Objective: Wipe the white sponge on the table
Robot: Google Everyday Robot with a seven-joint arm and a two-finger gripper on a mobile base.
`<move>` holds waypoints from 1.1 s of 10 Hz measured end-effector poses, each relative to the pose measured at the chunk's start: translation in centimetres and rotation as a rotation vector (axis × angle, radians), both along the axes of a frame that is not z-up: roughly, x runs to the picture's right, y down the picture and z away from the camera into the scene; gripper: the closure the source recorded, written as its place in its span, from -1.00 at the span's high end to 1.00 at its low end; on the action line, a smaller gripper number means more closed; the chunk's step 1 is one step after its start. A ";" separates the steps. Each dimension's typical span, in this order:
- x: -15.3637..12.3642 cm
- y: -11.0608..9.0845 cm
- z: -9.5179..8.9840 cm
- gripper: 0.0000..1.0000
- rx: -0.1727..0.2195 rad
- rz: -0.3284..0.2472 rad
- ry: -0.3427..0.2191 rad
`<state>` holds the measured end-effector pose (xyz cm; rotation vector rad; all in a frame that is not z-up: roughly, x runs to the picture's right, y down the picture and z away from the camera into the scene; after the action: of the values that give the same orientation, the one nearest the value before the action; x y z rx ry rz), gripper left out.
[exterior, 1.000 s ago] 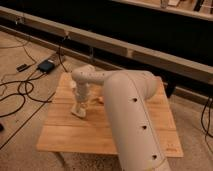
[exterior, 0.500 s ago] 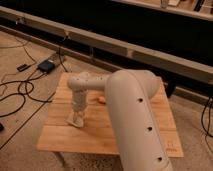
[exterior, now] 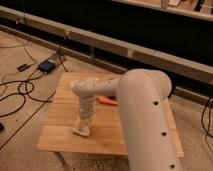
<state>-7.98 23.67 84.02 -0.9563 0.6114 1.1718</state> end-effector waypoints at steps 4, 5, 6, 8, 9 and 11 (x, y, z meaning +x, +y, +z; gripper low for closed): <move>4.8 1.6 -0.5 -0.89 -0.020 0.058 0.097; 6.3 1.4 -0.4 -0.89 -0.015 0.080 0.126; 7.2 1.3 -0.3 -0.89 -0.012 0.091 0.144; 9.5 0.0 0.2 -0.89 0.013 0.119 0.191; 10.5 -0.7 0.4 -0.89 0.025 0.130 0.209; 12.2 -2.4 1.2 -0.89 0.058 0.153 0.248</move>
<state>4.25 21.26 85.18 -0.8257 0.7067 1.4511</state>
